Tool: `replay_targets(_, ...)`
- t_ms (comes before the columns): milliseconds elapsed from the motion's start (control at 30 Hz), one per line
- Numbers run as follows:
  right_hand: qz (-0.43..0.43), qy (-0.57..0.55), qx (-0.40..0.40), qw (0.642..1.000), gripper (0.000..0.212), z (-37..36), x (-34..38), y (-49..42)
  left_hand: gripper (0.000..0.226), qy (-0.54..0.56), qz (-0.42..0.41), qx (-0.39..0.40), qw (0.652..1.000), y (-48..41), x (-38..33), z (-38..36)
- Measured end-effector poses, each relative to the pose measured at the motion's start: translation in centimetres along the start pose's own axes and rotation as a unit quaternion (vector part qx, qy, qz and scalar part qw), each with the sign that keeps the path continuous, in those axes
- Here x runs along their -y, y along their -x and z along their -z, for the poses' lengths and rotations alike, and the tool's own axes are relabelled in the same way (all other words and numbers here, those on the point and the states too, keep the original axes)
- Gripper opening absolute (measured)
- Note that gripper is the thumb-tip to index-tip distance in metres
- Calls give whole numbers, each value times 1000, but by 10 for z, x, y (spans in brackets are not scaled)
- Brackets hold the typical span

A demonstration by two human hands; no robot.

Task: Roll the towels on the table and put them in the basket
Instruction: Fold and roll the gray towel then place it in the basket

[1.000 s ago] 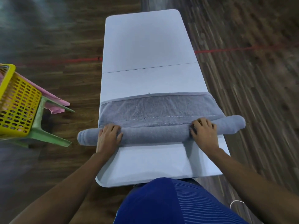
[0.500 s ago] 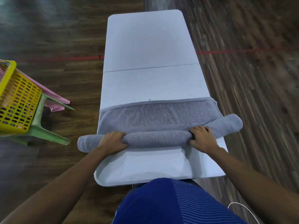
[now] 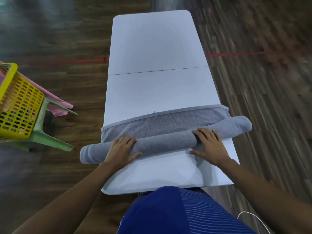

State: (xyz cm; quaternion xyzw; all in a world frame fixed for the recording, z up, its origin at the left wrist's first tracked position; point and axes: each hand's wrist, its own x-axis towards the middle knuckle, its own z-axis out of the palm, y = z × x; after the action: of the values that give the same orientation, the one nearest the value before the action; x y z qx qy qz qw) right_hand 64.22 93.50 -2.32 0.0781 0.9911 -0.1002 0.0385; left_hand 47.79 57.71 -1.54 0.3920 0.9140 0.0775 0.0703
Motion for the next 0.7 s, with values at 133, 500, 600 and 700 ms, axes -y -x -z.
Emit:
replay_targets(133,-23,32,-15,999,53,2,-4,-7,54,-27,-8,48,998,0,1,1)
replay_targets(500,-109,12,63,992,35,26,7,-35,23,65,133,-45,988,-35,7,21)
replay_targets(600,-115,19,-93,989,31,19,6,-27,27,54,86,-99,990,-29,-2,17)
replay_targets(700,-68,8,-67,995,48,12,1,-14,59,-10,21,-17,1000,-17,6,5)
